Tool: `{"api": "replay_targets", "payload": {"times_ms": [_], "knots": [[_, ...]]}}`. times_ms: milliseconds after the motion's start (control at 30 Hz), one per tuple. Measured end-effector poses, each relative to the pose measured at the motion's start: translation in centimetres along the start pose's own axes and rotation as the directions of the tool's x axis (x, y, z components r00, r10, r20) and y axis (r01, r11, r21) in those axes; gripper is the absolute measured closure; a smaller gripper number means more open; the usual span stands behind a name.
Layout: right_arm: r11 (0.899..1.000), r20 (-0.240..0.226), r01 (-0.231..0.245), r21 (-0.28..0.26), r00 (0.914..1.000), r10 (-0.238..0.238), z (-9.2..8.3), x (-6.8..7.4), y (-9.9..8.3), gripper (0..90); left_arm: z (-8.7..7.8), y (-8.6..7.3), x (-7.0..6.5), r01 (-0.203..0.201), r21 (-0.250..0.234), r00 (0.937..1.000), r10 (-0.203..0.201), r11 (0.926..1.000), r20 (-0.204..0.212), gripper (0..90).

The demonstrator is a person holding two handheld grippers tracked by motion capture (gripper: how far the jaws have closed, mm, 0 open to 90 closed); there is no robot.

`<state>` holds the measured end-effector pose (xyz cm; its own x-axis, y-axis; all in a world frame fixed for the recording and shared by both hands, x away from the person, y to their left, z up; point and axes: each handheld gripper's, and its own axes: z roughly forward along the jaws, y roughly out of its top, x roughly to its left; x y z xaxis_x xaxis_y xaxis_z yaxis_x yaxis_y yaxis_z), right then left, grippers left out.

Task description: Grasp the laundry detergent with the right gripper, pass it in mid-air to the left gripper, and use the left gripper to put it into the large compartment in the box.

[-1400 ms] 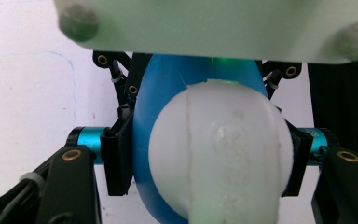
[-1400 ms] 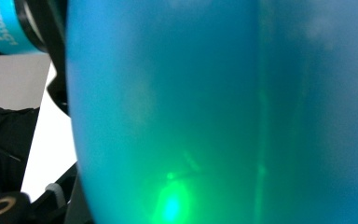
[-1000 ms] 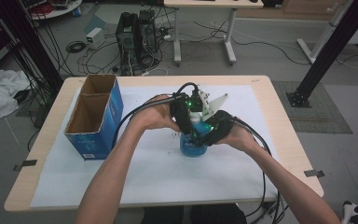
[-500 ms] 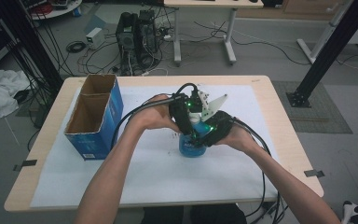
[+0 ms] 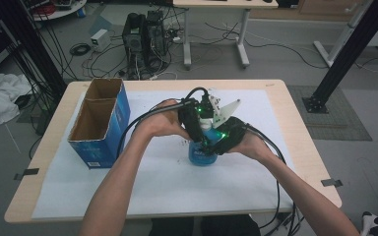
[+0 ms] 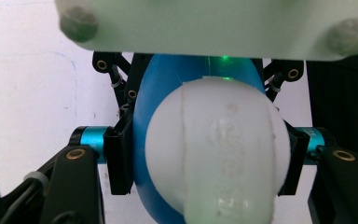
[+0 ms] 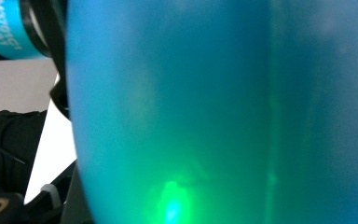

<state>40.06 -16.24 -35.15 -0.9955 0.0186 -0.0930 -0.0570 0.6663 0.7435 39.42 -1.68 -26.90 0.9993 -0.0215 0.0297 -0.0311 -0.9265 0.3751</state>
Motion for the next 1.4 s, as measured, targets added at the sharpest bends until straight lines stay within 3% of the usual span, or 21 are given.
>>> {"api": "replay_targets", "payload": {"times_ms": [33, 67, 200, 267, 300, 333, 367, 400, 467, 533, 567, 600, 633, 667, 767, 800, 900, 1033, 1067, 1167, 1400], "knots": [[0.998, -0.063, -0.044, 0.035, 0.997, 0.046, -0.17, 0.32, -0.04, 42.3, 0.02, -0.02, -0.03, 0.002, -0.005, 1.0, -0.002, 1.0, -0.002, 38.1], [0.997, -0.081, -0.063, 0.053, 0.9944, 0.067, -0.21, 0.47, -0.03, 42.3, -0.05, -0.03, 0.04, -0.009, 0.007, 1.0, 0.009, 0.9999, 0.002, 38.1], [0.999, -0.047, -0.038, 0.023, 0.9981, 0.039, -0.07, 0.2, -0.03, 40.9, 0.07, -0.13, -0.04, 0.003, 0.001, 1.0, -0.003, 1.0, -0.001, 38.1], [0.999, -0.059, -0.039, 0.029, 0.9975, 0.041, -0.08, 0.21, -0.05, 40.5, 0.02, -0.15, 0.08, -0.013, 0.019, 0.9999, 0.013, 0.9997, 0.0, 38.1], [1.0, -0.004, -0.001, 0.003, 1.0, 0.001, 0.08, -0.03, -0.03, 39.9, 0.08, -0.18, 0.03, -0.005, 0.012, 1.0, 0.005, 0.9999, 0.0, 38.1], [1.0, -0.011, -0.008, 0.001, 0.9999, 0.008, 0.07, -0.02, -0.02, 39.5, -0.1, -0.17, 0.18, -0.029, 0.031, 0.9994, 0.029, 0.9991, -0.017, 38.1], [0.999, -0.054, -0.039, 0.026, 0.9977, 0.04, -0.1, 0.14, 0.13, 38.6, 0.19, -0.27, -0.12, 0.016, -0.002, 0.9999, -0.016, 0.9999, 0.002, 38.1], [0.996, -0.083, -0.073, 0.052, 0.9936, 0.077, -0.19, 0.39, -0.02, 37.7, 0.24, -0.32, -0.18, 0.022, -0.004, 0.9997, -0.022, 0.9997, 0.004, 38.1], [1.0, -0.033, -0.005, 0.024, 0.9995, 0.005, 0.01, -0.22, -0.12, 35.5, 0.22, -0.36, -0.13, 0.012, -0.001, 0.9999, -0.012, 0.9999, 0.0, 38.1], [0.998, -0.083, -0.04, 0.055, 0.9955, 0.045, -0.12, 0.06, -0.19, 35.1, 0.19, -0.46, -0.21, 0.024, -0.006, 0.9997, -0.024, 0.9997, 0.002, 38.1], [0.996, -0.066, -0.074, 0.041, 0.9949, 0.076, -0.04, 0.29, -0.11, 34.1, 0.12, -0.48, -0.19, 0.022, -0.003, 0.9998, -0.022, 0.9998, 0.002, 38.1], [0.998, -0.034, -0.063, 0.012, 0.9974, 0.063, 0.23, 0.23, -0.18, 32.6, 0.09, -0.51, -0.16, 0.02, -0.007, 0.9998, -0.02, 0.9998, 0.001, 38.1], [0.998, -0.032, -0.064, 0.015, 0.9974, 0.064, 0.22, 0.2, -0.18, 32.4, 0.07, -0.53, -0.17, 0.021, -0.005, 0.9998, -0.021, 0.9998, 0.001, 38.1], [0.994, -0.069, -0.105, 0.039, 0.9917, 0.108, 0.15, 0.57, -0.19, 32.3, 0.06, -0.54, -0.18, 0.02, -0.002, 0.9998, -0.02, 0.9998, 0.002, 38.1], [0.993, -0.071, -0.109, 0.035, 0.9912, 0.111, 0.13, 0.64, -0.2, 31.6, 0.14, -0.61, -0.22, 0.019, -0.002, 0.9998, -0.019, 0.9998, 0.004, 38.1], [0.997, -0.044, -0.08, 0.021, 0.9957, 0.081, 0.2, 0.4, -0.24, 31.2, 0.15, -0.63, -0.21, 0.019, -0.003, 0.9998, -0.019, 0.9998, 0.005, 38.1], [0.993, -0.082, -0.102, 0.052, 0.991, 0.106, 0.01, 0.61, -0.16, 30.2, 0.12, -0.67, -0.17, 0.017, 0.004, 0.9998, -0.017, 0.9998, 0.005, 38.1], [0.992, -0.081, -0.116, 0.045, 0.9896, 0.119, -0.02, 0.58, -0.21, 27.0, 0.17, -0.74, -0.2, 0.024, 0.001, 0.9997, -0.024, 0.9997, 0.003, 38.1], [0.994, -0.056, -0.105, 0.029, 0.9927, 0.107, -0.02, 0.42, -0.17, 26.9, 0.13, -0.75, -0.19, 0.022, 0.003, 0.9998, -0.022, 0.9998, 0.004, 38.1], [0.994, -0.052, -0.101, 0.031, 0.9934, 0.102, -0.07, 0.31, -0.29, 26.1, 0.1, -0.79, -0.19, 0.027, 0.0, 0.9996, -0.027, 0.9996, 0.004, 38.1], [0.991, -0.082, -0.129, 0.046, 0.9878, 0.133, -0.05, 0.49, -0.38, 23.1, 0.17, -0.75, -0.13, 0.025, 0.013, 0.9997, -0.025, 0.9996, 0.002, 38.1]]}}
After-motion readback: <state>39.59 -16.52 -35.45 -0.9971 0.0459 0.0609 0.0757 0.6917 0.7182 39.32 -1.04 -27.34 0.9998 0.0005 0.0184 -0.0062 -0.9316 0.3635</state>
